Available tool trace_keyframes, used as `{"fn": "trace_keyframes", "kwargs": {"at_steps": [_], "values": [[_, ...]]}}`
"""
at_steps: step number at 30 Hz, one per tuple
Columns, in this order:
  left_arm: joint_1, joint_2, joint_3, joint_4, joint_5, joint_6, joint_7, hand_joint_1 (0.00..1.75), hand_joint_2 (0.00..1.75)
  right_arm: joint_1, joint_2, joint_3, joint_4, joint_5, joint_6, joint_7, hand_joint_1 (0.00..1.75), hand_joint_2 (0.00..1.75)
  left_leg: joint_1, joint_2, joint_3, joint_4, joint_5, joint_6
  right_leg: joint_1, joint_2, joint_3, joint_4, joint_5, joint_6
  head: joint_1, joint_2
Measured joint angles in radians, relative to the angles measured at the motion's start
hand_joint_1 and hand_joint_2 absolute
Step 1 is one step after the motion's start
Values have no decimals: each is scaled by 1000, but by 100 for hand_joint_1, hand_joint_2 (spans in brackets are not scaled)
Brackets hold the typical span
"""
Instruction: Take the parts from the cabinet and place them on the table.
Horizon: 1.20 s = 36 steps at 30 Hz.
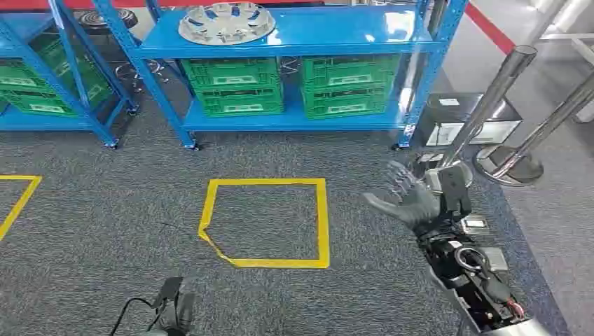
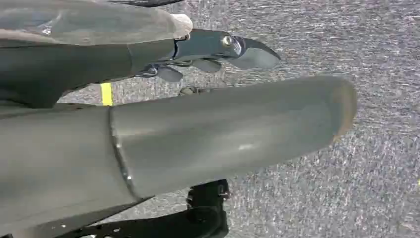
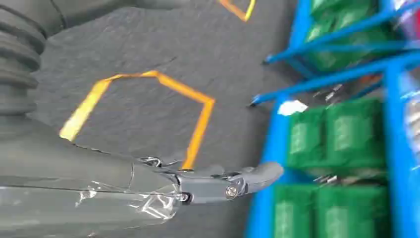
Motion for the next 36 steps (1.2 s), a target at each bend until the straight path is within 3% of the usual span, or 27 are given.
{"fn": "trace_keyframes", "kwargs": {"at_steps": [9, 14, 20, 26, 36], "values": [[4, 3, -15, 0, 20, 15, 3, 0, 0, -45, -29, -52, 280, 0, -29, -4, 0, 175, -1, 0, -1, 0, -1, 1, -1, 0, 0, -1, 0, 0, 0, 0], [3, 3, -20, 0, 30, 14, 0, 0, 0, -52, -29, -78, 404, -71, 25, -7, 0, 175, -1, 0, -1, 0, -1, 2, -1, 0, -1, -1, 0, 0, 1, 0], [3, 3, -21, 0, 43, 15, -3, 0, 0, -58, -29, -90, 540, -55, 2, 32, 0, 175, -1, 0, -2, 0, 0, 3, -2, -1, -1, -2, 1, 1, 1, 0], [6, 6, -21, 0, 58, 21, -7, 0, 0, -50, -29, -89, 651, -52, -47, 127, 0, 175, -2, 0, -2, 0, -1, 4, -2, -1, -1, -3, 1, 1, 1, 0], [12, 11, -24, 0, 63, 21, -3, 0, 0, -27, -29, -88, 738, -69, -51, 114, 0, 175, -2, 0, -3, 0, -1, 4, -2, -1, -1, -3, 1, 2, 1, 0]]}}
